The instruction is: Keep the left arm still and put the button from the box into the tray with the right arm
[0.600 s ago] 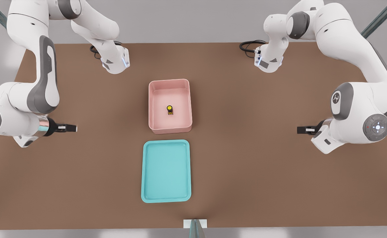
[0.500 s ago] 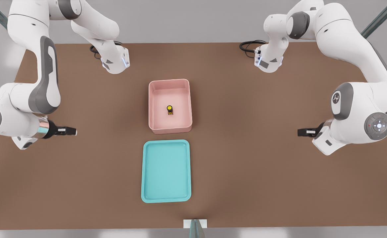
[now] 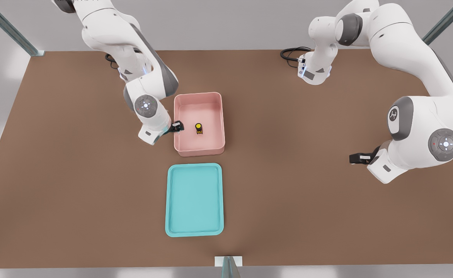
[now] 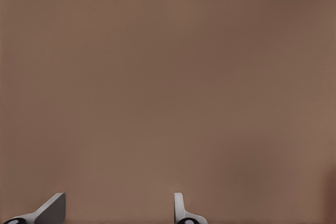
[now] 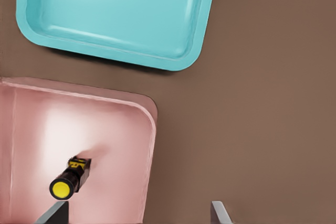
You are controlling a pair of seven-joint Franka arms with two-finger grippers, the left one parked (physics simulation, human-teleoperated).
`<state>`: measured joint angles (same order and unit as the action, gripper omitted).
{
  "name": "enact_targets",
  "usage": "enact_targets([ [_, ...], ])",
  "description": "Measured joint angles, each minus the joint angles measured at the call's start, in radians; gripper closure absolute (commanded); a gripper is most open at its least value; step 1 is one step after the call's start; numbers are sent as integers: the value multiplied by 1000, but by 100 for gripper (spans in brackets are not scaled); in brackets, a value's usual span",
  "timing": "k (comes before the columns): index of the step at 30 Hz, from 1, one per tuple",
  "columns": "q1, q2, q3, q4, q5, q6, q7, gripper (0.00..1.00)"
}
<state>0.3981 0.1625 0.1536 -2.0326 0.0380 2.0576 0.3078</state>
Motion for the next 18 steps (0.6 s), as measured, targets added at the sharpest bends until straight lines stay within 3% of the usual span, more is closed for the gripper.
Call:
enact_targets([
  [5,145,62,1,-25,-4,118,186,0],
  [18,227,122,2,-149,-15,362,528,0],
])
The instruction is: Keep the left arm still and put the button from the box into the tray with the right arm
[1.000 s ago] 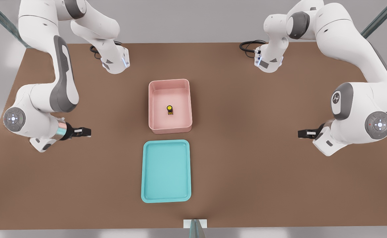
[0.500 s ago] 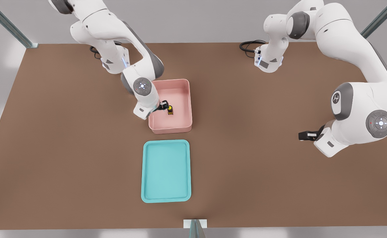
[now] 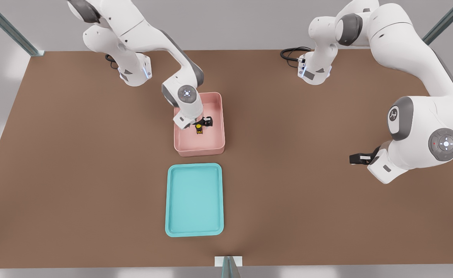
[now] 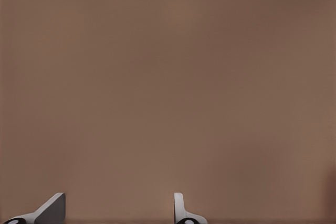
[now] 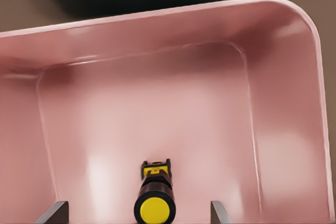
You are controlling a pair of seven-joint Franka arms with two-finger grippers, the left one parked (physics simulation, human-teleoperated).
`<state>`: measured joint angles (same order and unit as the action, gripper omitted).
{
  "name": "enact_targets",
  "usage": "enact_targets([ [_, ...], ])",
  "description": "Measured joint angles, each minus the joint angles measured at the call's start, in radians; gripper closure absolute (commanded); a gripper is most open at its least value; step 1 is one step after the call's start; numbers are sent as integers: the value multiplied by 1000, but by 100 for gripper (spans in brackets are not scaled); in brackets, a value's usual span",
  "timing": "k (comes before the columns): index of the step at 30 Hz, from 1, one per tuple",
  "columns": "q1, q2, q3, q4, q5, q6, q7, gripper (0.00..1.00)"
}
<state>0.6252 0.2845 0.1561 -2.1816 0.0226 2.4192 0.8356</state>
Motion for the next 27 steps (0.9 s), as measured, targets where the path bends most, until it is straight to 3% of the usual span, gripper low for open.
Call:
enact_targets([
  [25,25,66,-1,-56,-25,111,261,0],
  [27,25,67,-2,-60,-25,115,271,22],
])
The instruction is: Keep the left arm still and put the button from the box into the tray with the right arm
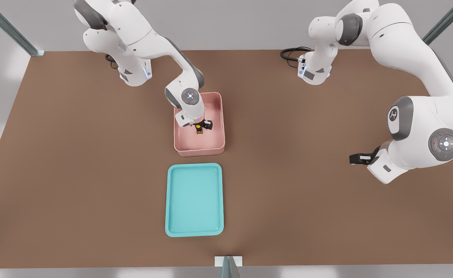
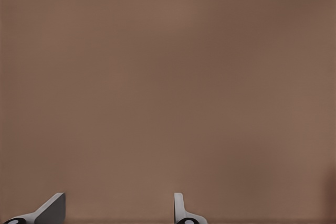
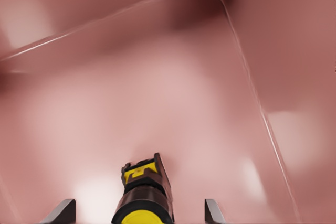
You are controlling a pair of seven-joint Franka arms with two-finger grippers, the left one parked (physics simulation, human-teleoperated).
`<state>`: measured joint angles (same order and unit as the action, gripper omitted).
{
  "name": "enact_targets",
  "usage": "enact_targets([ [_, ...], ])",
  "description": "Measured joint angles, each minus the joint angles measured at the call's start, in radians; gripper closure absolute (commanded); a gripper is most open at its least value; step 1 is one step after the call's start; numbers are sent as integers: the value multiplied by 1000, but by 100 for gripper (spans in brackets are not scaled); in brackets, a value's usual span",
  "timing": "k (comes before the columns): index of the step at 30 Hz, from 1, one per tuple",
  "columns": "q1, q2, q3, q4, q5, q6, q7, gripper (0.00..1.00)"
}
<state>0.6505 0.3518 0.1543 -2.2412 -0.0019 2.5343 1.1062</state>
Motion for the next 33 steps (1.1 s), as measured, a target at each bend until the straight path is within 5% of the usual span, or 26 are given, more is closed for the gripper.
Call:
enact_targets([
  [2,-1,-1,0,-1,1,3,9,38],
  [7,-6,1,-1,-5,0,10,29,38],
  [9,-6,2,-1,-7,0,14,36,52],
  [12,-6,2,-1,-8,2,21,42,59],
  [25,-76,-145,-17,133,12,-112,68,58],
  [33,-221,-19,-15,484,6,-318,70,58],
])
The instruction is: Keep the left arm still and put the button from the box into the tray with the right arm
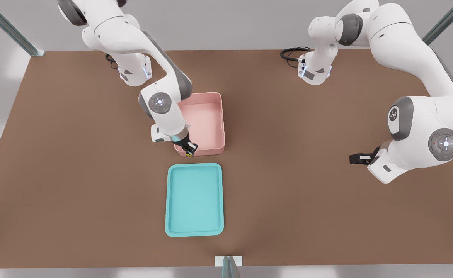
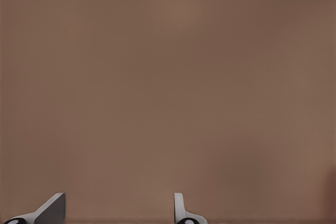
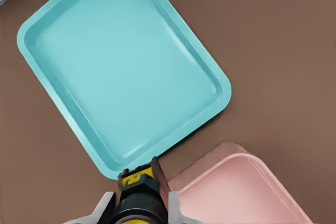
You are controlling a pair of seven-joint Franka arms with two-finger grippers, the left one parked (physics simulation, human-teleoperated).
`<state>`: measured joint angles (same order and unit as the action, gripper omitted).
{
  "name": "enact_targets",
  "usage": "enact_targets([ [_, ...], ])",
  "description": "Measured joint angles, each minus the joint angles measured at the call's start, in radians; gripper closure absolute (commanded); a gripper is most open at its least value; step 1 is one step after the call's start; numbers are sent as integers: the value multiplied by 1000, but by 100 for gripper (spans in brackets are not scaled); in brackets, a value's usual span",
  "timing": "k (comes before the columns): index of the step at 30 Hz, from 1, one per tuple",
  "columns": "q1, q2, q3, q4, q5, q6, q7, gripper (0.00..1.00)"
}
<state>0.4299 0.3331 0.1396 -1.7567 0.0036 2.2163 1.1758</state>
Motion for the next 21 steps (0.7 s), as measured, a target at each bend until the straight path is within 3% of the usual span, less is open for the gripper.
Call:
enact_targets([
  [7,-64,330,5,414,-11,-112,-13,58],
  [11,-62,454,7,557,-17,-141,-18,57],
  [13,-62,483,7,581,-22,-149,-20,0],
  [17,-65,488,1,586,-37,-161,-25,0],
  [19,-105,421,-8,581,-29,-201,-34,0],
  [21,-175,275,-123,476,19,-249,-93,0],
])
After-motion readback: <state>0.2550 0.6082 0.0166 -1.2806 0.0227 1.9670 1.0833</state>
